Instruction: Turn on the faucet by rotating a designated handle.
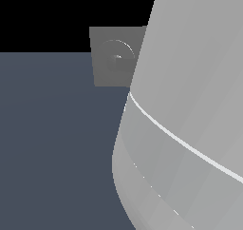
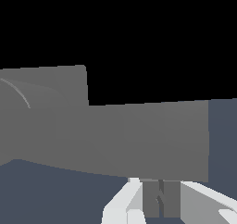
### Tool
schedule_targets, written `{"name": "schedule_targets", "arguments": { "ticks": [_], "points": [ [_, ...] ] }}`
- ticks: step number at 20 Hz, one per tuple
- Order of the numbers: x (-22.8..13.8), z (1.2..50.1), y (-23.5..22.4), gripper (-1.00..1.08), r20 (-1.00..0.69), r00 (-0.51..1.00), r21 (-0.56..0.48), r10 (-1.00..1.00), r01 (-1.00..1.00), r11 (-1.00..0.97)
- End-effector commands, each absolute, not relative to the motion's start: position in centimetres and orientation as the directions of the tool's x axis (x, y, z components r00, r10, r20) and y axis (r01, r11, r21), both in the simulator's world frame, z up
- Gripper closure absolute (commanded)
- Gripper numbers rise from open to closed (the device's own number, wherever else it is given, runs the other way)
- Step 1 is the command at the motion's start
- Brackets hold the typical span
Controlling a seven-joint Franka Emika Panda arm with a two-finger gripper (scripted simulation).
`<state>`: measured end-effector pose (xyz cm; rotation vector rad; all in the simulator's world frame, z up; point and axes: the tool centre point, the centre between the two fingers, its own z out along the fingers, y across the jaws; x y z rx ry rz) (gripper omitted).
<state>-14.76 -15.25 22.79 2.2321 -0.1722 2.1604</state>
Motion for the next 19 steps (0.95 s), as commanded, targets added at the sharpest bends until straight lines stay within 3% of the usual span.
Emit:
{"name": "schedule_targets", "arguments": {
  "ticks": [1, 19],
  "points": [
    [-14.3, 24.4, -15.2, 1.08, 0.998, 0.006, -0.054, -0.055, -0.091, -0.994],
    [-14.1, 29.6, -15.9, 1.08, 0.999, -0.003, -0.047, -0.047, -0.085, -0.995]
  ]
}}
